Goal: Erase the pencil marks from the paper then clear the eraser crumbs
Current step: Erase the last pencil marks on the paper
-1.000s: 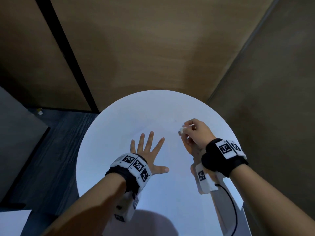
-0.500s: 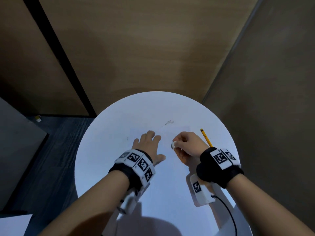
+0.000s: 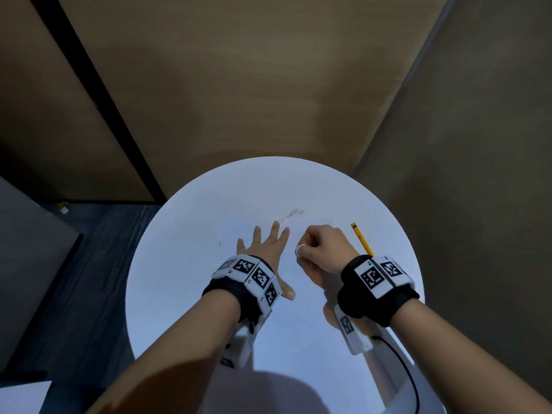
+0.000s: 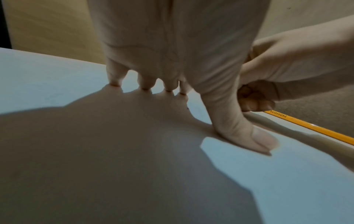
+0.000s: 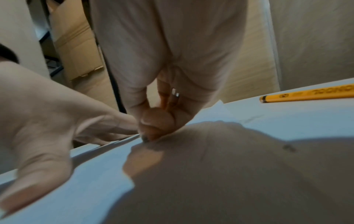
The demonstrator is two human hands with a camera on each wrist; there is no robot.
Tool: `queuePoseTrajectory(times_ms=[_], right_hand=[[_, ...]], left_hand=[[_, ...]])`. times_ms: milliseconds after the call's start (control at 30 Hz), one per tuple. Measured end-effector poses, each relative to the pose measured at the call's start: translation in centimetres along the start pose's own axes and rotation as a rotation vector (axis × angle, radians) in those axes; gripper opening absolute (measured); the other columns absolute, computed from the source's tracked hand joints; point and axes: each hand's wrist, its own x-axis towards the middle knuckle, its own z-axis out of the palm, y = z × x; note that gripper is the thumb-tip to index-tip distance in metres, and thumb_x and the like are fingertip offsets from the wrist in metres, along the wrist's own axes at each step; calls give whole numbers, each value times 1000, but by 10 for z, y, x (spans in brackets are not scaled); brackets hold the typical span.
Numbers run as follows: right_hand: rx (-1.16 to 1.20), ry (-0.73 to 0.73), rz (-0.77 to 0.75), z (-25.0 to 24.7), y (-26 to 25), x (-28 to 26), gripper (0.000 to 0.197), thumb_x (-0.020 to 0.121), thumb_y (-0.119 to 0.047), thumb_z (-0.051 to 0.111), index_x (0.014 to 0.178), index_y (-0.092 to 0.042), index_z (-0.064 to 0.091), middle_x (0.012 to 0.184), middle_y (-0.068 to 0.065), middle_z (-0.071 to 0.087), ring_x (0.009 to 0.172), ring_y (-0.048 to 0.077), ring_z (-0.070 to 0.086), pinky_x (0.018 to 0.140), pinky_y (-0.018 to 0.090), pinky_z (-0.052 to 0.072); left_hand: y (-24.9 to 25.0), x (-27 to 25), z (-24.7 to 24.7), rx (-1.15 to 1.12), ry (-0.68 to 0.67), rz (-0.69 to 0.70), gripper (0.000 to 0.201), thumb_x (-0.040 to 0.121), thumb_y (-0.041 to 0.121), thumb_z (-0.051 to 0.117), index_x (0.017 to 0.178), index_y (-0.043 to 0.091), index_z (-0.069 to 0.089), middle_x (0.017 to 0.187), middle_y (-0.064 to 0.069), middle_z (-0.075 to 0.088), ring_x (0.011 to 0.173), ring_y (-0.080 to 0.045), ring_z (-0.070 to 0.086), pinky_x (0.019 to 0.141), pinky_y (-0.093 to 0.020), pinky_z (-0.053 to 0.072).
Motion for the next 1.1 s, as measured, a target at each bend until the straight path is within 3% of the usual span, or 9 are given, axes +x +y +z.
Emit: queuePoseTrajectory(times_ms=[167,333,500,600,667,767,867,1033,1100], right_hand=[[-68,-288,-32,-1,-8,-2,3,79,-9,64,77,-8,62,67,-5,63,59,5,56,58,18,45],[-101,-111,-54,-1,-10,8,9,83,-11,60,75,-11,57,75,1,61,72,16,56,57,17,41],[-228,-355,-78,-4,-12,-8,23,84,-15,63,66,-21,50,68,-9,54,69,9,51,57,15,38],[-255,-196,-68,-8,-15,9,7,86,-15,58,80,-12,58,84,2,61,81,17,54,61,22,36],[-215,-76,-38,-7,-15,14,7,86,-15,58,85,-8,59,92,7,63,85,20,54,60,22,35],[-239,-229,-48,-5,-14,5,12,84,-15,61,74,-15,54,75,-4,57,76,14,52,54,15,35],[-255,-384,-34,-8,-16,0,15,81,-14,66,70,-16,55,65,-10,55,66,8,53,56,15,38],[-199,-84,-13,-5,-15,16,9,85,-14,59,78,-11,56,79,1,58,76,15,51,53,12,33],[-204,-136,-44,0,-13,5,8,85,-14,58,78,-12,55,77,-2,57,73,13,51,53,13,32]], left_hand=[[2,4,-1,1,4,-22,135,64,50,82,148,26,-21,155,1,-28,143,-33,-18,111,-60,-1],[1,4,-1,1,-2,-18,135,64,50,82,147,27,-22,154,1,-28,143,-33,-19,112,-60,-1],[2,3,-2,-3,0,-18,134,64,49,82,148,26,-20,155,0,-27,143,-33,-18,112,-59,-1],[2,2,-2,2,5,-16,134,65,50,81,148,26,-21,155,0,-27,144,-33,-17,112,-59,0],[2,1,-2,4,3,-14,134,64,51,81,148,27,-21,155,0,-27,144,-33,-17,112,-59,0],[3,0,-2,-10,6,-15,133,65,49,81,148,26,-20,155,1,-27,144,-33,-18,112,-59,-2],[2,1,-1,-13,14,-15,133,65,48,82,148,27,-20,155,1,-26,144,-33,-17,112,-59,-2],[3,2,-3,-7,4,-17,133,65,49,81,148,27,-20,155,1,-26,144,-33,-17,112,-60,-1],[4,1,-4,-12,0,-19,133,65,48,82,148,26,-19,155,0,-26,144,-33,-17,111,-60,-1]])
